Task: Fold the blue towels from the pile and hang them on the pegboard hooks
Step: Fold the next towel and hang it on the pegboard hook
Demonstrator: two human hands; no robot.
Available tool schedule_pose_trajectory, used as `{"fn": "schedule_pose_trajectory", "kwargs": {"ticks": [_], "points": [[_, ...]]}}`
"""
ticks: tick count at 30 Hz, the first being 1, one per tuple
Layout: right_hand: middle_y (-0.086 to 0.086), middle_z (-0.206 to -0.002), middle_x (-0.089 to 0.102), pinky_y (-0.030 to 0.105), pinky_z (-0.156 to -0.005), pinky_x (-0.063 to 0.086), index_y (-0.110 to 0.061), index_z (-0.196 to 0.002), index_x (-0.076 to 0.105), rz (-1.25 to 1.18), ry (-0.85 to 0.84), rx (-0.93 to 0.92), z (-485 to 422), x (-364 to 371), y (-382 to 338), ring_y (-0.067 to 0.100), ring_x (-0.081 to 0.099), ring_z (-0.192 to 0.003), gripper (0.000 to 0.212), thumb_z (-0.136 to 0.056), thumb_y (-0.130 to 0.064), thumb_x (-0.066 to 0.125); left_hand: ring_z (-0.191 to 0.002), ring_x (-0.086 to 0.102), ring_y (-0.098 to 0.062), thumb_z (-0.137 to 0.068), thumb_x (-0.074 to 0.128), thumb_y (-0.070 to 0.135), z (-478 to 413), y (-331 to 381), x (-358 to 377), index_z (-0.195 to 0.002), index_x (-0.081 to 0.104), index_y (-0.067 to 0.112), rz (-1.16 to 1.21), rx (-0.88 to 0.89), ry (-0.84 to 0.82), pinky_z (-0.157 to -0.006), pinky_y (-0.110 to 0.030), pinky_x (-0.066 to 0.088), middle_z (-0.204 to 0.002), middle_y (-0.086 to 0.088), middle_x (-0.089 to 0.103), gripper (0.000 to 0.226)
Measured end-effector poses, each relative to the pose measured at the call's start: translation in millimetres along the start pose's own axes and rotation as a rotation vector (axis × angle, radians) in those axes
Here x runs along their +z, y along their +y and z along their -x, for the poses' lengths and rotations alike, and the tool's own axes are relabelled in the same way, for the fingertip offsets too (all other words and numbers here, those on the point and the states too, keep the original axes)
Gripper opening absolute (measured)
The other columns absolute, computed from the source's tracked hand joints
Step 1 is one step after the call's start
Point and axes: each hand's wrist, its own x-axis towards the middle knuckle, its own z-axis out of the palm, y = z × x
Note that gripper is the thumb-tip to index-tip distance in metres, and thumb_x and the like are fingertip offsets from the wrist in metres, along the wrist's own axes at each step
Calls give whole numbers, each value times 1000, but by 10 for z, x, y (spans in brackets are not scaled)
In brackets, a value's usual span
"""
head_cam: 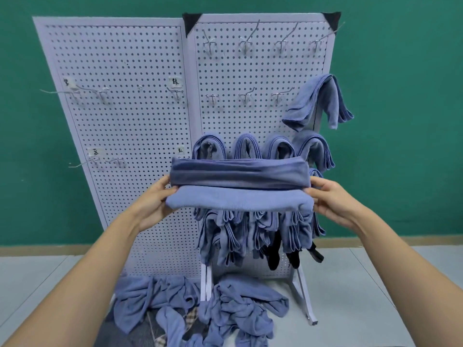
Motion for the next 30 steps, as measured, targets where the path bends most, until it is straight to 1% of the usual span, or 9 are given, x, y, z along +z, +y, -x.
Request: {"fn": "schedule_pose_trajectory", "kwargs": {"ticks": [3,6,9,11,14,17,21,26,30], "points": [[9,-89,68,27,-65,54,-18,-100,75,-47,18,-14,31,-17,70,16,58,-68,62,-44,-36,93,-66,63,-13,-100,34,1,84,-3,6,-95,59,14,30,13,-32,-54,-21,54,-88,-8,68,29],[7,-80,64,26,-61,51,-20,-89,77,-64,94,-20,60,41,65,16,50,-63,15,-80,-10,70,-63,61,-13,-100,32,1,112,-15,30,-90,57,14,-3,38,-32,-54,-22,53,-86,-5,67,30],[10,-85,61,27,-60,51,-19,-91,72,-48,124,-22,49,76,31,17,52,-63,35,-94,2,45,-72,59,-15,-98,28,11,137,38,52,-90,56,16,-10,37,-77,-65,-28,51,-91,-1,68,29],[11,-89,58,32,-64,46,-19,-91,71,-50,130,-8,43,116,-18,21,48,-69,31,-93,-6,42,-83,60,-20,-97,28,25,133,79,48,-91,56,16,8,25,-131,-75,-36,50,-102,-4,65,30],[9,-87,53,33,-66,43,-21,-88,69,-72,170,45,38,183,-106,21,47,-70,21,-87,-33,52,-83,59,-22,-99,36,38,82,102,95,-90,57,16,-73,22,-89,-70,-36,53,-109,-7,62,32],[3,-88,58,28,-57,48,-22,-92,61,58,180,56,27,248,-167,17,54,-69,5,-93,-24,57,-75,60,-19,-93,57,15,30,86,224,-90,54,15,-193,56,22,-62,-29,55,-103,-12,59,5],[8,-92,60,32,-57,54,-20,-97,59,84,238,-6,26,292,-251,17,60,-64,20,-89,-1,59,-70,56,-18,-89,59,-2,-3,24,300,-85,53,13,-195,56,166,-54,-24,53,-94,-7,56,17],[5,-82,61,25,-48,52,-16,-102,58,-48,273,-91,38,428,-537,13,60,-55,19,-93,-1,51,-68,49,-15,-91,57,-1,-46,-240,404,-96,64,11,-366,-82,226,-59,-27,45,-87,-4,55,15],[4,-85,63,27,-54,57,-15,-105,57,-74,262,-115,-7,568,-791,14,64,-60,16,-94,-5,53,-76,51,-18,-92,50,-3,-93,-412,579,-100,66,15,-444,-140,229,-73,-32,49,-89,-7,57,25]]}}
